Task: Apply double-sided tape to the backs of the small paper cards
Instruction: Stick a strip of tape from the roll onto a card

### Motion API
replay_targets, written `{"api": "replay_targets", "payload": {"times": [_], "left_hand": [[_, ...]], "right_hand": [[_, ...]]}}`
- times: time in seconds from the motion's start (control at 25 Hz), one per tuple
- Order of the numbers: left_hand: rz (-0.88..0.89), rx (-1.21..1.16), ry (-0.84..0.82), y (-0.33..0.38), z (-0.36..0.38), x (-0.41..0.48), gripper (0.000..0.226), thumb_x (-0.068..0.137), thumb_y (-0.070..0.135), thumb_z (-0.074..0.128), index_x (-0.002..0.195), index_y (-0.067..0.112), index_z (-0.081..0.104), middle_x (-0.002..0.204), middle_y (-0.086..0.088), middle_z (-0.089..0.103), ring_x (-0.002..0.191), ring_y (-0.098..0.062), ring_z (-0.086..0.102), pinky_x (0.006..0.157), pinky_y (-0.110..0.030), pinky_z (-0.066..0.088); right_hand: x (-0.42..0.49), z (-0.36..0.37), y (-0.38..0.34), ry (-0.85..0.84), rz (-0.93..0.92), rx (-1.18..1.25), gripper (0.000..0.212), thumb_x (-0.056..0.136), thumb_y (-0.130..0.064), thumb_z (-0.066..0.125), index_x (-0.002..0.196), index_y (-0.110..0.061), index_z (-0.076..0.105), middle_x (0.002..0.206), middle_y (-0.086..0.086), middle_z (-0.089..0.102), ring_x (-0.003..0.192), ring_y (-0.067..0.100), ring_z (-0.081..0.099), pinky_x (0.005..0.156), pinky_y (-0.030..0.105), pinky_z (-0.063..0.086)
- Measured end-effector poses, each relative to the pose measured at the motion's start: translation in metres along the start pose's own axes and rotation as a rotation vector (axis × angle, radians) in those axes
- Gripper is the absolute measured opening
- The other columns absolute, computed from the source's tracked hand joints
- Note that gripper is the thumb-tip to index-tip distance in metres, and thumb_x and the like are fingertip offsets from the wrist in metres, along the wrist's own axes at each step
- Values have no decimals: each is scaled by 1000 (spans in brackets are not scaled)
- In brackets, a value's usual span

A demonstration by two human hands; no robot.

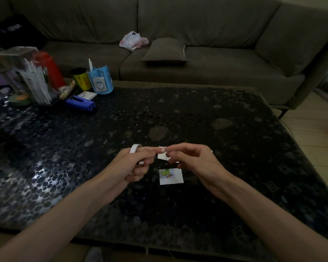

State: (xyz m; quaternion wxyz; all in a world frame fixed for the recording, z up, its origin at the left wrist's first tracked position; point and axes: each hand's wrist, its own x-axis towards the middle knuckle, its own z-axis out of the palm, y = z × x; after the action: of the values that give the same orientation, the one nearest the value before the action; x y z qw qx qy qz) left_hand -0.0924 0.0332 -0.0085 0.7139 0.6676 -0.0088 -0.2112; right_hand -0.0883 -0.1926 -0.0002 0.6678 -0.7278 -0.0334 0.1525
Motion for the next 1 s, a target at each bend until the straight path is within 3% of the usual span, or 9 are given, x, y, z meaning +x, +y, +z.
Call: {"api": "replay_targets", "payload": {"times": [0.2,0.44,0.68,0.8,0.84,0.92,0.96,1.0], "left_hand": [[-8,12,4,2,6,-2,34,84,41,70,113,25,81,70,12,51,49,-3,36,38,-17,23],[-55,49,25,-1,13,-2,23,99,29,64,115,36,79,72,11,53,49,-3,35,37,-16,23],[-116,54,67,-1,16,-5,33,87,27,71,117,38,77,73,8,58,48,-3,37,38,-16,24],[-96,167,164,-2,11,-7,54,94,16,69,139,41,53,70,4,64,45,-4,41,39,-17,30],[-80,212,184,-3,8,-8,56,96,12,66,143,38,49,76,-1,70,45,-4,43,42,-17,34],[-2,382,184,-4,4,-12,30,97,10,66,123,25,64,122,-16,71,49,-4,53,50,-19,42],[45,524,173,-5,2,-16,12,97,12,67,106,19,67,141,-13,59,59,-2,64,56,-22,46],[88,668,149,-7,2,-19,6,96,15,69,91,14,65,152,1,52,74,-2,70,60,-26,50]], "right_hand": [[0,0,0,47,8,-26,6,91,-31,79,94,-33,83,100,-11,79,89,2,73,71,19,52],[4,-1,5,143,41,-121,9,92,-33,78,88,-40,81,92,-20,77,84,-7,70,75,23,52],[6,1,11,177,50,-147,20,90,-31,79,83,-49,78,85,-24,75,82,-10,69,75,22,54],[7,-5,14,234,101,-106,13,90,-29,79,83,-39,82,84,-19,77,83,-1,73,74,25,59],[7,-7,15,246,127,-95,8,90,-29,79,86,-34,83,85,-16,77,85,3,74,77,27,61],[7,-9,15,241,182,-62,4,89,-28,80,92,-29,83,86,-11,78,87,7,76,83,30,63],[7,-9,15,235,212,-50,5,89,-28,80,93,-28,83,86,-10,79,88,8,76,84,31,63],[8,-9,16,225,234,-46,4,90,-28,79,92,-27,83,85,-10,79,87,8,76,84,30,63]]}}
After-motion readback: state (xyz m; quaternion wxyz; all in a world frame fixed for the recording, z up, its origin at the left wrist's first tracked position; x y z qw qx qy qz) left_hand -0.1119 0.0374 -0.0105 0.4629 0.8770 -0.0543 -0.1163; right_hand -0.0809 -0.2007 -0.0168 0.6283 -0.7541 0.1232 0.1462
